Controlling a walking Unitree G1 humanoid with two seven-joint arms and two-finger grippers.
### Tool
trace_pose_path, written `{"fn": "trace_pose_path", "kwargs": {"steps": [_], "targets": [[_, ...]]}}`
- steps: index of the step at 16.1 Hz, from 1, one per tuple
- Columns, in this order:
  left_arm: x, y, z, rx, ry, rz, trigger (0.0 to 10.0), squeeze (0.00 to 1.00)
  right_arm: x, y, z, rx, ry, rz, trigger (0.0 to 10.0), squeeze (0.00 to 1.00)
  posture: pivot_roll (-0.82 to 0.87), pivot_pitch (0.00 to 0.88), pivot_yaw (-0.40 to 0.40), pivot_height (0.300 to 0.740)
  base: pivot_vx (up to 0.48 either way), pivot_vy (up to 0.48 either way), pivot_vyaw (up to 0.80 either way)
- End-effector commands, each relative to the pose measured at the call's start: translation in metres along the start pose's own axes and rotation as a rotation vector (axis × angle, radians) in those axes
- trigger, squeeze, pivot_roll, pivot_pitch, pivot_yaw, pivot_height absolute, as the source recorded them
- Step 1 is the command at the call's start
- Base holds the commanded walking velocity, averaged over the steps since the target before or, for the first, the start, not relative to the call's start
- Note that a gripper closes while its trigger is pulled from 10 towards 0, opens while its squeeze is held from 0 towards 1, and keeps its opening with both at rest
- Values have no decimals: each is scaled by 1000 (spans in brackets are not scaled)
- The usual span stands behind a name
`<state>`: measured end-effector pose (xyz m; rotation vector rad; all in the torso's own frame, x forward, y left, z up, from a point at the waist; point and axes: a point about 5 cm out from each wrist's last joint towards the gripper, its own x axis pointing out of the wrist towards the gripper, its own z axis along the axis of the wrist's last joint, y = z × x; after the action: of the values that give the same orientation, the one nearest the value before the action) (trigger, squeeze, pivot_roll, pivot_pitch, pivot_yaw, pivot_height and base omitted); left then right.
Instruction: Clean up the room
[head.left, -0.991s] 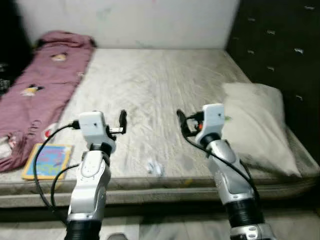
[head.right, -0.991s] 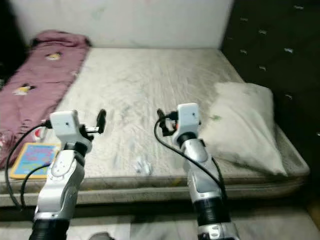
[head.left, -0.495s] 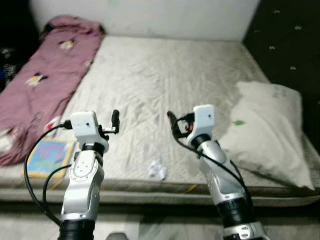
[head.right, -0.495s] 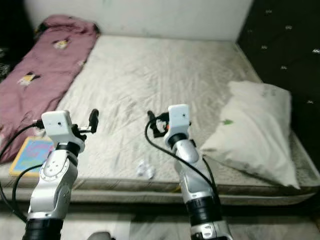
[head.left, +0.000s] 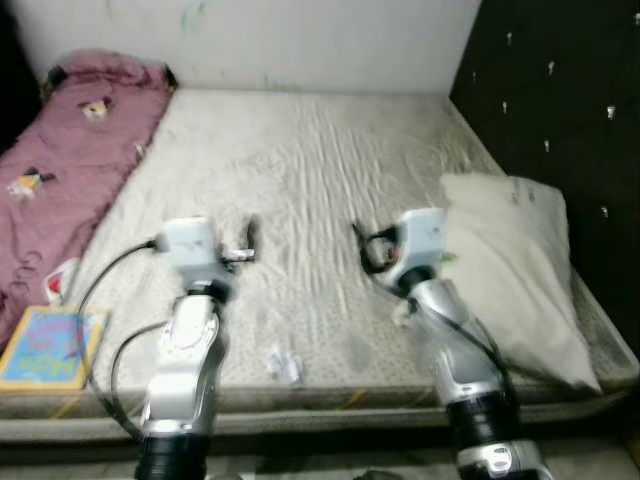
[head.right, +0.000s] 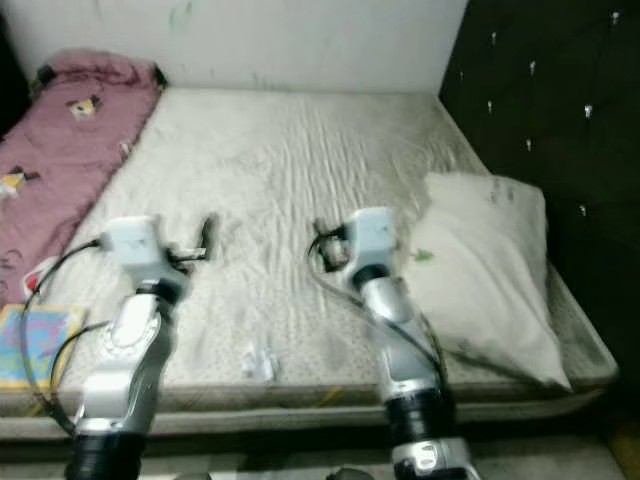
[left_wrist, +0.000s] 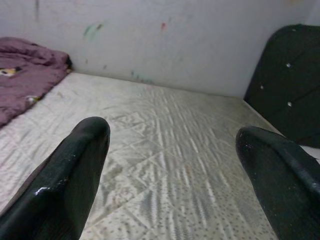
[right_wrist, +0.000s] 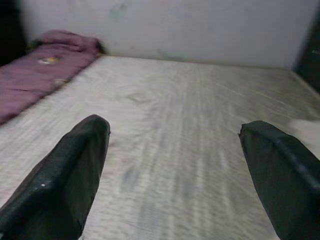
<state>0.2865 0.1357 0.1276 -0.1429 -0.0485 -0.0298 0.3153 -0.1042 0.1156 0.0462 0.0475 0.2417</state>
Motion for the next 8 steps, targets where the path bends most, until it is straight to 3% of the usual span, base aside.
{"fn": "trace_pose_path", "kwargs": {"steps": [1,5,8], "targets": [[-1,9,0,11,5,34,10000,0,2,11,4,-6,-20,37,10000,0,61,0,-30,740,0,0,756],[-1,8,-2,13,11,40,10000,0,3,10,3,-12,-13,35,10000,0,60,0,-35,740,0,0,792],[-1,9,-2,17,12,40,10000,0,4,10,2,11,-9,32,10000,0,62,0,-35,740,0,0,0]]}}
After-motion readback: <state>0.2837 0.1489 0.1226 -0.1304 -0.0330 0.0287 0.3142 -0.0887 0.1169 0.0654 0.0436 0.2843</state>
